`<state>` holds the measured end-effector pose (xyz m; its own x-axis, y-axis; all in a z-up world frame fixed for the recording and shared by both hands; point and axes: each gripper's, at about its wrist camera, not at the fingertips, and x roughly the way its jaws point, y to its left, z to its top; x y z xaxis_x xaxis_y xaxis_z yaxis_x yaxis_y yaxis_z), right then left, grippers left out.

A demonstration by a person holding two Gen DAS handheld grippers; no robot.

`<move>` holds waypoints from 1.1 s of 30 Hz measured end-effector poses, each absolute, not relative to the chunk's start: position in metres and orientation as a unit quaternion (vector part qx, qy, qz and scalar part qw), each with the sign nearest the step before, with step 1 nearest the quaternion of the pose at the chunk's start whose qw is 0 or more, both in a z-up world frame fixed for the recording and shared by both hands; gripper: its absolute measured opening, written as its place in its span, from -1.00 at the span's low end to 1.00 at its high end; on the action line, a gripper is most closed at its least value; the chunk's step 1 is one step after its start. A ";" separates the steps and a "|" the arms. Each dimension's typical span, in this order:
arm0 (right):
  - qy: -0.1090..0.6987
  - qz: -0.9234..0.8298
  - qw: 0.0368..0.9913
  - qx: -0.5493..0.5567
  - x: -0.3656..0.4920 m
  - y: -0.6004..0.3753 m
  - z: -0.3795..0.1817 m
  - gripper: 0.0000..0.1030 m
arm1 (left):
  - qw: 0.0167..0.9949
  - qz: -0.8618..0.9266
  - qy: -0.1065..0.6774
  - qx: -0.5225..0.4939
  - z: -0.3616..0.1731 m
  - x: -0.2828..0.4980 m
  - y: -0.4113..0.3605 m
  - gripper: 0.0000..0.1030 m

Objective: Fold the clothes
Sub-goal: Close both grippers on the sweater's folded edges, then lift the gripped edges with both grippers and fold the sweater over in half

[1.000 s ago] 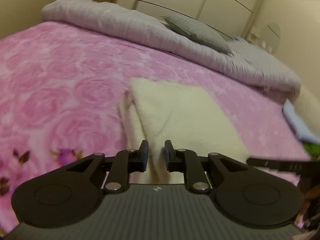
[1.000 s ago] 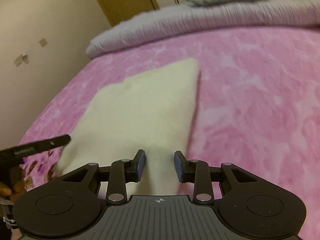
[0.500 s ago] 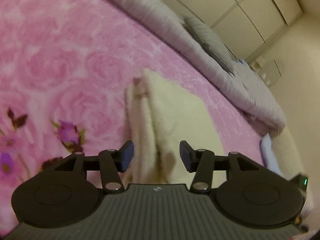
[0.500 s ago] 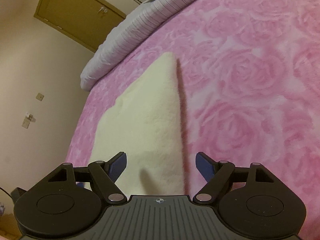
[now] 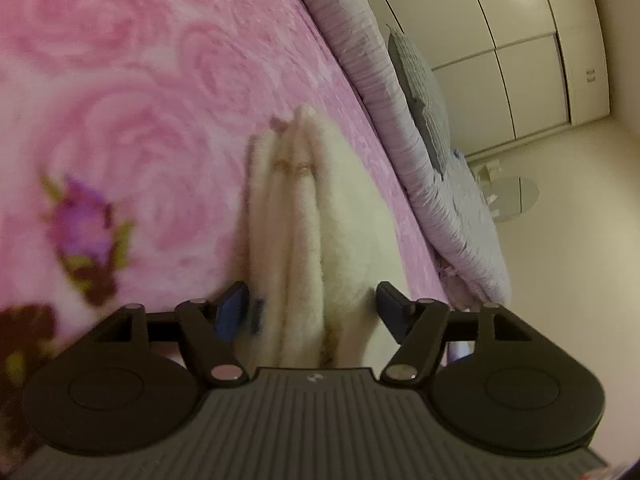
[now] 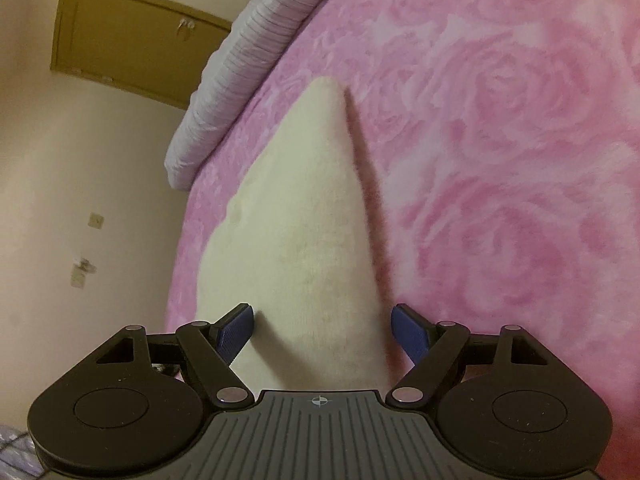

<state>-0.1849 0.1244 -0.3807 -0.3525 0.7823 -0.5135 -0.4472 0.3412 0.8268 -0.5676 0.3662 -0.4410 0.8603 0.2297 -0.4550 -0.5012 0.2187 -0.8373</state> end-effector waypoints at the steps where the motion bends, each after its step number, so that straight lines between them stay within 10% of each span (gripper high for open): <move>1: 0.608 0.556 0.548 0.144 -0.183 0.127 -0.382 0.54 | 0.776 0.236 0.123 -0.572 -0.442 -0.565 0.366 0.28; 16: 0.620 0.581 0.511 0.129 -0.179 0.154 -0.389 0.53 | 0.794 0.202 0.139 -0.556 -0.446 -0.565 0.362 0.26; 33: 0.616 0.565 0.535 0.121 -0.202 0.165 -0.366 -0.20 | 0.804 0.145 0.180 -0.547 -0.423 -0.565 0.392 -0.14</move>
<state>-0.2019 0.1653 -0.3662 -0.3975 0.7544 -0.5224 -0.4563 0.3314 0.8258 -0.5647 0.3915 -0.4233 0.8933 0.0357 -0.4481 -0.4299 0.3589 -0.8284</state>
